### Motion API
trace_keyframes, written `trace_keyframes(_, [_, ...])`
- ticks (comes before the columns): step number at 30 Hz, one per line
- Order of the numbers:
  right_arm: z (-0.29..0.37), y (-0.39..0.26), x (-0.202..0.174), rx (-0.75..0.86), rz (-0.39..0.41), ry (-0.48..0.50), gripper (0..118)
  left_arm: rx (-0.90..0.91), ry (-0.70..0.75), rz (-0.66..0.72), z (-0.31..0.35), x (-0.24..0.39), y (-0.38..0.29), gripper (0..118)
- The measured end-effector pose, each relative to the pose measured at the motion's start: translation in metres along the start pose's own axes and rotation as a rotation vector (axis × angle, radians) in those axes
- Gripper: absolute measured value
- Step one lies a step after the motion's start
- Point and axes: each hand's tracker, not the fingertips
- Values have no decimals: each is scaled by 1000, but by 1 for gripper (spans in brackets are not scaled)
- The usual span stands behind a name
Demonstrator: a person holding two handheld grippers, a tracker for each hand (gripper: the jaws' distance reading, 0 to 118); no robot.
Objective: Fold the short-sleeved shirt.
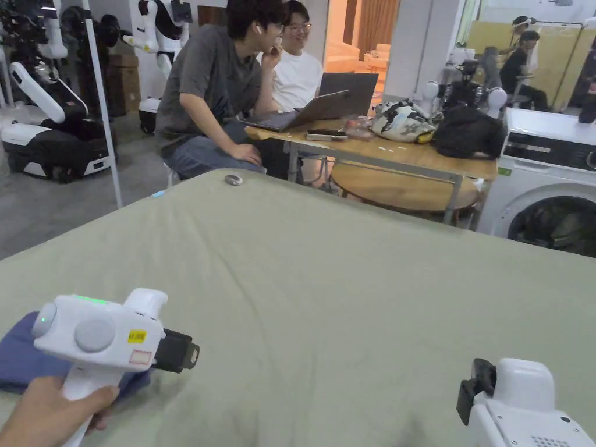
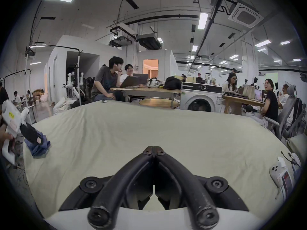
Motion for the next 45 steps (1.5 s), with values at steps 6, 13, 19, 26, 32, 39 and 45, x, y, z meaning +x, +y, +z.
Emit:
trace_keyframes(6, [13, -2, 51, -30, -24, -86, 0, 268, -93, -18, 3, 124, -14, 64])
trace_keyframes(13, [35, 3, 96, -21, -69, -175, 0, 467, -95, -71, 7, 223, -4, 64])
trace_keyframes(19, [44, 6, 118, 23, -102, -213, 0, 572, -91, -128, 16, 267, 4, 64])
trace_keyframes(26, [51, 7, 127, 55, -124, -232, 0, 594, -121, -151, 23, 281, 2, 48])
trace_keyframes(32, [53, 7, 124, 84, -112, -235, 0, 592, -85, -102, 24, 277, -3, 2])
trace_keyframes(39, [57, 10, 118, 103, -116, -223, 0, 591, -56, -111, 23, 278, -9, 0])
trace_keyframes(45, [62, 9, 118, 111, -85, -221, 0, 642, -52, -92, 25, 268, -14, 0])
